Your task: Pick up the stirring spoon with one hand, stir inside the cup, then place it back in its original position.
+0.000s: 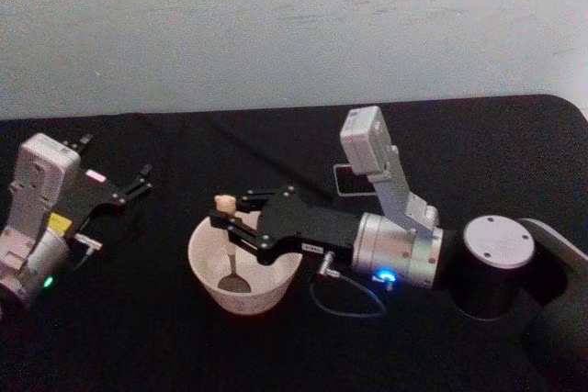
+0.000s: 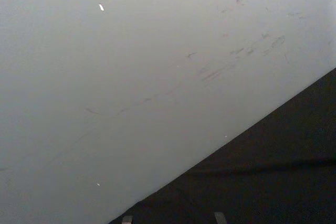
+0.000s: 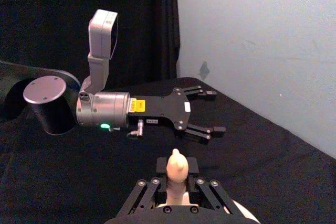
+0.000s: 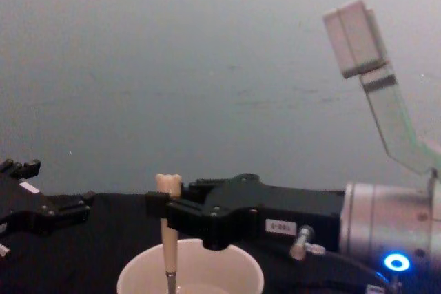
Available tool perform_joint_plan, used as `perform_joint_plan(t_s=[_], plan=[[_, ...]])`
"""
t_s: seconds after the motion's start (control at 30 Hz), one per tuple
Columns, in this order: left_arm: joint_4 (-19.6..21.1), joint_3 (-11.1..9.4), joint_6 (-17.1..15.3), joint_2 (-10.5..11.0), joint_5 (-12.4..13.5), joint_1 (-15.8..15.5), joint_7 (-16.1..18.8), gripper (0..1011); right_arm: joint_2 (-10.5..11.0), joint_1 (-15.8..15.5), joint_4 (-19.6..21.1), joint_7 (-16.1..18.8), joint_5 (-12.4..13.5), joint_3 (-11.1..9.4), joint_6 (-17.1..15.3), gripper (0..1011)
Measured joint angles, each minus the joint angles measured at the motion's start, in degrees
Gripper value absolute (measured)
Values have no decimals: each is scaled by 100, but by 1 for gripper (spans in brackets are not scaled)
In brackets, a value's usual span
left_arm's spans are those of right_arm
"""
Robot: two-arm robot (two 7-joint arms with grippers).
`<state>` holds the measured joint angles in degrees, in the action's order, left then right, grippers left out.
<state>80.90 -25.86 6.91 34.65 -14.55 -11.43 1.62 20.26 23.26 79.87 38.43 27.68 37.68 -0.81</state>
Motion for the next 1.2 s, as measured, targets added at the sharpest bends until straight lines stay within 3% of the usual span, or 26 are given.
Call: perform_joint_plan(t_s=[0.4, 0.7, 0.97, 1.2], plan=[[0, 0, 0, 0, 0, 0, 0, 1001, -398, 379, -574, -153, -225, 169, 11, 214], [0, 0, 0, 0, 0, 0, 0, 1001, -547, 553, -933, -298, -300, 26, 58, 214], [0, 0, 0, 0, 0, 0, 0, 1001, -483, 606, -1051, -351, -341, -133, 102, 214], [0, 0, 0, 0, 0, 0, 0, 1002, -253, 478, -853, -322, -394, -223, 126, 214]])
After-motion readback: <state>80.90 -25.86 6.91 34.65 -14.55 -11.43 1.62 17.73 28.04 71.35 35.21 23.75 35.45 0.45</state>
